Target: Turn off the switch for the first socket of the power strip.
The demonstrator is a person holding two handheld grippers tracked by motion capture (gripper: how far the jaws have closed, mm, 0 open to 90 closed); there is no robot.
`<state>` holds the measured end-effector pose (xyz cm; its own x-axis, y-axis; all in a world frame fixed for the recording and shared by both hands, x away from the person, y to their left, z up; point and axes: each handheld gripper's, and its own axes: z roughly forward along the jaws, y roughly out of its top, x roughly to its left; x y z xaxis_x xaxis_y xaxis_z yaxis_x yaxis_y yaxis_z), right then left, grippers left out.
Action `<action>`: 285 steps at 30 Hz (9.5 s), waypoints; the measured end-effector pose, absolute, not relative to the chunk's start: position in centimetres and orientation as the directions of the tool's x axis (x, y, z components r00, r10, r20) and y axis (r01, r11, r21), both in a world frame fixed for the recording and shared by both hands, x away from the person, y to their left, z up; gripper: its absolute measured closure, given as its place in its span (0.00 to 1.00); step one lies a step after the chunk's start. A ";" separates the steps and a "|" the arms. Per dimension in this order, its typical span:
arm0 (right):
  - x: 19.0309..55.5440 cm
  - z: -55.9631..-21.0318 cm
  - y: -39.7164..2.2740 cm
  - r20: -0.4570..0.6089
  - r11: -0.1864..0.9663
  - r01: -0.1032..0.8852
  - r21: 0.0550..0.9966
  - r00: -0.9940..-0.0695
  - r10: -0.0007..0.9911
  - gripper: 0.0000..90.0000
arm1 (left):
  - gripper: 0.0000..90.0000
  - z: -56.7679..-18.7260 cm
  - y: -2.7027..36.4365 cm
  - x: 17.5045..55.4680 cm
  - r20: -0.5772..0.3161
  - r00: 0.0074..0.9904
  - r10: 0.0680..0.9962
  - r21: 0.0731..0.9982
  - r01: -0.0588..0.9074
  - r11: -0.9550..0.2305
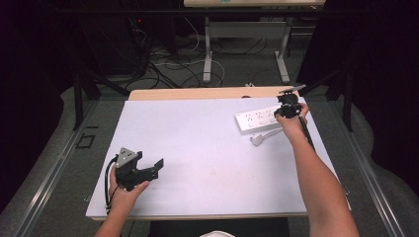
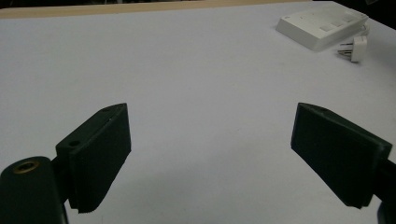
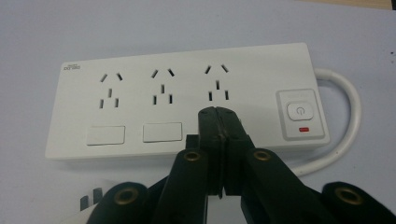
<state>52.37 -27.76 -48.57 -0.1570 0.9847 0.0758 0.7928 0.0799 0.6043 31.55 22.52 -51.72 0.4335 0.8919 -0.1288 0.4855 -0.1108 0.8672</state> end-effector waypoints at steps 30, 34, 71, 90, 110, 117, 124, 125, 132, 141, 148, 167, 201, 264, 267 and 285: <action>53.4 -51.4 -26.6 0.068 0.108 0.803 0.586 -0.182 0.981 1.00 | 0.13 -51.8 22.4 31.6 -0.125 0.438 0.890 0.863 0.490 -0.120; 53.5 -51.6 -26.5 0.062 0.111 0.804 0.584 -0.181 0.982 1.00 | 0.13 -51.8 22.4 31.6 -0.125 0.439 0.890 0.864 0.489 -0.120; 53.9 -51.8 -26.7 0.048 0.098 0.797 0.596 -0.157 0.987 0.96 | 0.13 -51.8 22.4 31.6 -0.119 0.447 0.887 0.862 0.490 -0.131; 53.9 -51.9 -26.6 0.037 0.105 0.790 0.603 -0.159 0.987 0.97 | 0.13 -51.9 22.2 31.7 -0.120 0.445 0.888 0.862 0.491 -0.129; 53.8 -52.0 -26.6 0.030 0.114 0.781 0.614 -0.167 0.985 0.96 | 0.13 -51.9 22.3 31.5 -0.121 0.441 0.889 0.861 0.493 -0.127; 53.8 -52.2 -26.6 0.045 0.098 0.782 0.616 -0.159 0.986 0.98 | 0.13 -51.9 22.4 31.3 -0.123 0.438 0.891 0.861 0.493 -0.123; 53.7 -52.2 -26.5 0.048 0.094 0.784 0.614 -0.156 0.987 0.98 | 0.13 -52.0 22.4 31.4 -0.117 0.441 0.890 0.862 0.490 -0.129; 53.7 -52.2 -26.5 0.046 0.096 0.783 0.615 -0.157 0.987 0.98 | 0.13 -51.9 22.4 31.4 -0.115 0.445 0.888 0.861 0.490 -0.134; 53.6 -52.1 -26.2 0.026 0.115 0.781 0.613 -0.166 0.986 0.95 | 0.13 -52.0 22.4 31.4 -0.117 0.443 0.889 0.862 0.489 -0.131; 53.5 -52.1 -26.0 0.024 0.141 0.777 0.613 -0.196 0.980 0.92 | 0.13 -52.0 22.4 31.5 -0.119 0.442 0.889 0.861 0.492 -0.130; 53.3 -52.0 -25.7 0.030 0.142 0.780 0.609 -0.202 0.979 0.85 | 0.13 -52.0 22.4 31.5 -0.121 0.442 0.889 0.859 0.495 -0.129; 52.4 -51.1 -25.1 0.108 0.124 0.777 0.618 -0.240 0.965 0.63 | 0.13 -52.1 22.3 31.6 -0.118 0.441 0.890 0.860 0.494 -0.131; 48.1 -49.4 -21.4 0.154 0.192 0.711 0.677 -0.391 0.907 0.23 | 0.14 -52.2 22.2 31.6 -0.115 0.440 0.890 0.857 0.497 -0.136; 37.4 -50.6 -24.2 0.178 0.170 0.609 0.775 -0.469 0.865 0.17 | 0.17 -52.7 22.0 31.8 -0.095 0.433 0.897 0.838 0.520 -0.162; 37.2 -50.7 -24.4 0.177 0.174 0.612 0.772 -0.470 0.864 0.17 | 0.17 -52.7 21.9 31.8 -0.096 0.432 0.897 0.837 0.523 -0.163; 37.0 -52.1 -25.2 0.220 0.140 0.644 0.752 -0.445 0.868 0.18 | 0.17 -52.8 22.0 31.9 -0.092 0.433 0.897 0.835 0.525 -0.167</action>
<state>37.03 -25.21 -52.10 -0.4447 0.8683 0.2195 0.6441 0.1397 0.7521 31.87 21.96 -52.76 0.4327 0.8968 -0.0922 0.5248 -0.1674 0.8346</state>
